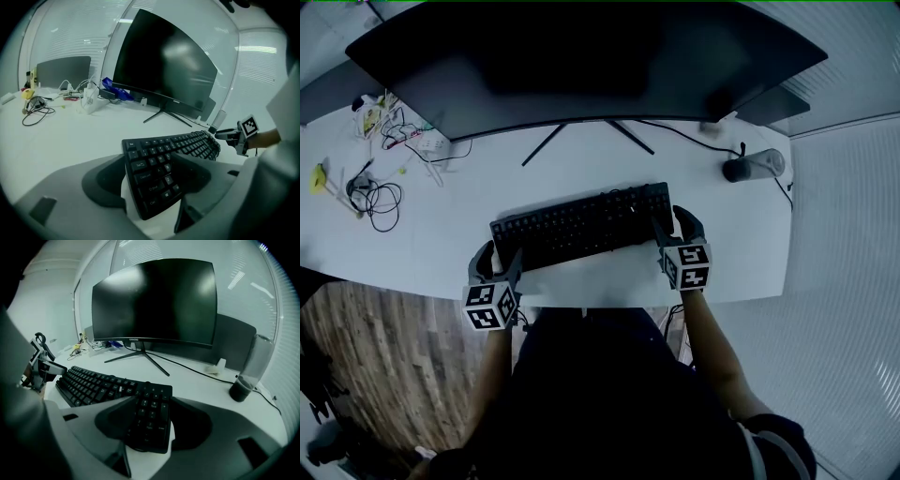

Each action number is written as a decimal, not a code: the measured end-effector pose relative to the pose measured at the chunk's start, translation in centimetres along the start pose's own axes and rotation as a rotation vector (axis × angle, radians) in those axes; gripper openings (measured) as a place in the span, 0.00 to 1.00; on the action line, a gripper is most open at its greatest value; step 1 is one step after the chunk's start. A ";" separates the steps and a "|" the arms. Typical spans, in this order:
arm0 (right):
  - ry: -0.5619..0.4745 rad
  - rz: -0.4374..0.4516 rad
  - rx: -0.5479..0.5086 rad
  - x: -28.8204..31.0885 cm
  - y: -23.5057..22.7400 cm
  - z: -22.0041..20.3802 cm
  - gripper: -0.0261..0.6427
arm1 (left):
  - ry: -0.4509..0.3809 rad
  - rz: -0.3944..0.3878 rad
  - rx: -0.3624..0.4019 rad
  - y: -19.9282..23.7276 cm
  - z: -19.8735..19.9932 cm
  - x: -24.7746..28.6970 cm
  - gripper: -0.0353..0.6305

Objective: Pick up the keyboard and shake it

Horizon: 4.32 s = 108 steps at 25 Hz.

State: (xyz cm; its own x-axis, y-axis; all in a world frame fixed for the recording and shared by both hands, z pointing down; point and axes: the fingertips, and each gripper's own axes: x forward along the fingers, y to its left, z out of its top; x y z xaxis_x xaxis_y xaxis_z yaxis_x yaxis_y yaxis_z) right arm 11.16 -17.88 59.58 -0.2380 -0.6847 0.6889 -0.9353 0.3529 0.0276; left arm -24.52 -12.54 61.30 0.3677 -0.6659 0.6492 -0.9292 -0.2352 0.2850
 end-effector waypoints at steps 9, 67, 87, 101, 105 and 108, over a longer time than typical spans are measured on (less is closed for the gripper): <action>0.146 0.130 0.108 1.9 -1.7 -2.1 0.40 | 0.069 -0.013 -0.076 0.1 -0.9 0.7 0.49; -0.047 0.333 0.329 -5.4 -1.2 5.5 0.36 | -0.035 0.030 -0.097 -1.5 6.0 -5.5 0.49; 0.035 0.304 0.427 -6.0 -1.1 3.2 0.36 | -0.058 0.067 -0.101 -1.3 6.3 -5.2 0.49; -0.036 0.053 0.105 -10.6 -4.8 11.0 0.36 | 0.022 -0.169 -0.429 -5.0 2.1 1.2 0.49; 0.032 0.129 0.200 -6.8 -5.2 8.4 0.36 | 0.051 -0.080 -0.394 -3.9 1.9 0.5 0.49; 0.098 0.209 0.298 -3.8 -4.6 5.1 0.36 | 0.073 -0.006 -0.358 -2.7 1.0 -0.6 0.49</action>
State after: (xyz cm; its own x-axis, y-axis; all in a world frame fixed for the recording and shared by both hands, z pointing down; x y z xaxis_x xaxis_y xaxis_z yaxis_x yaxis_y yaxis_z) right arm 15.02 -20.13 53.13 -0.4188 -0.5479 0.7241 -0.9079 0.2671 -0.3230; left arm -22.28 -12.21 59.38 0.3865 -0.6099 0.6919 -0.8599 0.0330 0.5094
